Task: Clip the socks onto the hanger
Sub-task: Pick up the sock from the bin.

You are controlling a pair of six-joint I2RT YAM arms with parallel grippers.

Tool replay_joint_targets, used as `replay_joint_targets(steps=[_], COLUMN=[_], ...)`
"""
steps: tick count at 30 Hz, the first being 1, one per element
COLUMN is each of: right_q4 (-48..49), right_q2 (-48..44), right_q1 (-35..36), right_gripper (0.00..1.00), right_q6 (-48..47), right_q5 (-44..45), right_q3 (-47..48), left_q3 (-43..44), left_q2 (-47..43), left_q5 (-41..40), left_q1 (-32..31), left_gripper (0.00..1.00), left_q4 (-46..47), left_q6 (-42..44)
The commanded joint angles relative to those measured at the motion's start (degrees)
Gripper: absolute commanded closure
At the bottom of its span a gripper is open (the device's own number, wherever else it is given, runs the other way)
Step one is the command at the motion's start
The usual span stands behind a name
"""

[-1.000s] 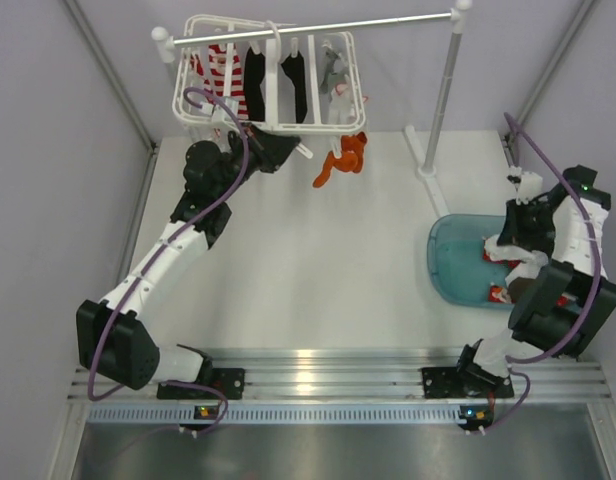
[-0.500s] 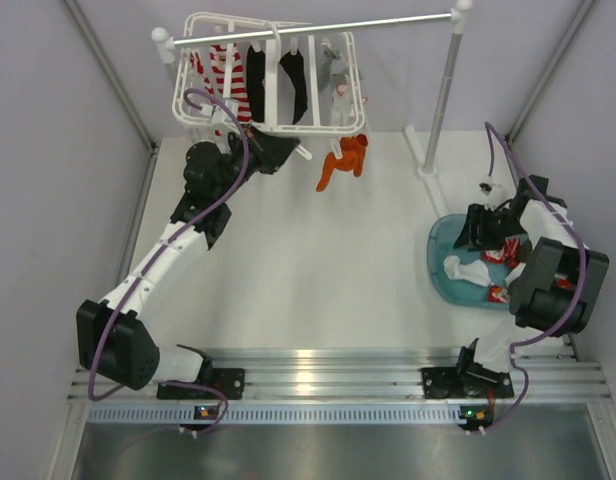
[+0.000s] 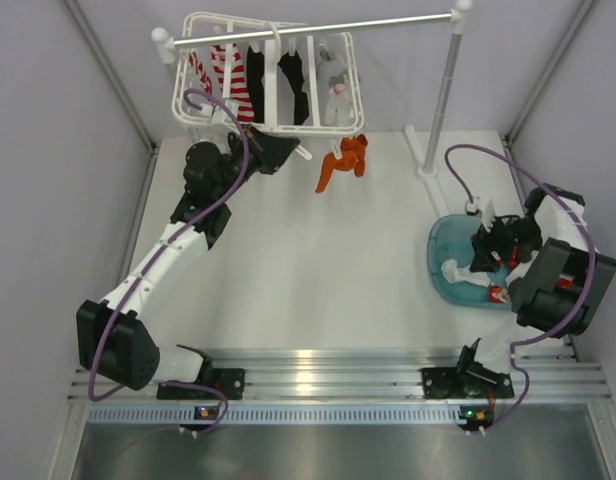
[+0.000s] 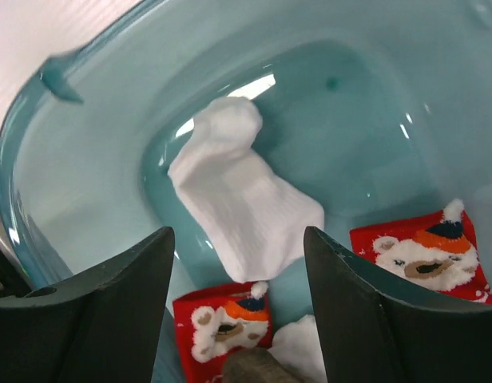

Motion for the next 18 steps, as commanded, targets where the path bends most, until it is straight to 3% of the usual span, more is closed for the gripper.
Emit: replay_joint_targets(steps=[1, 9, 18], right_q4=[-11.39, -4.73, 4.25], right_q2=[2.09, 0.78, -0.37], right_q1=[-2.22, 0.32, 5.60], right_gripper=[0.34, 0.22, 0.22], right_q6=[-26.37, -37.54, -41.60], right_q5=[-0.22, -1.98, 0.21], right_q3=[2.47, -3.75, -9.56], left_q3=[0.08, -0.27, 0.17], left_q2=[-0.98, -0.99, -0.28], left_q5=[0.79, 0.62, 0.53], left_q1=[0.30, 0.30, 0.38], left_gripper=[1.00, 1.00, 1.00], left_q4=[-0.61, -1.14, -1.23], left_q6=[0.56, 0.82, 0.56])
